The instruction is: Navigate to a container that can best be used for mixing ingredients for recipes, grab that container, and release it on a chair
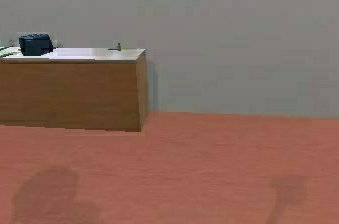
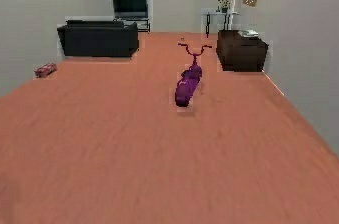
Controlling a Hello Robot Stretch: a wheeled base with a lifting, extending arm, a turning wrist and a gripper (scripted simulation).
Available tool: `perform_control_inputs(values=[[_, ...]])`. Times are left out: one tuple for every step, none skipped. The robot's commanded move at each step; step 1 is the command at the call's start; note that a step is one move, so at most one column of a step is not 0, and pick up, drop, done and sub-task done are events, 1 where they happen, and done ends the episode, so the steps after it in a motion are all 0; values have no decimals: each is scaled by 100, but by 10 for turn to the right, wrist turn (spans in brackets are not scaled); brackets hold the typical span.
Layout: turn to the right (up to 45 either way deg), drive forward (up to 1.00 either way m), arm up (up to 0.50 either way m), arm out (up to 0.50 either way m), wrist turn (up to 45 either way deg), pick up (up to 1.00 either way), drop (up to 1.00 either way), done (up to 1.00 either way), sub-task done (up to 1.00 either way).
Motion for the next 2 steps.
perform_control_inputs(values=[[0,65,0,0,0,0,0,0,0],[-450,0,0,0,0,0,0,0,0]])
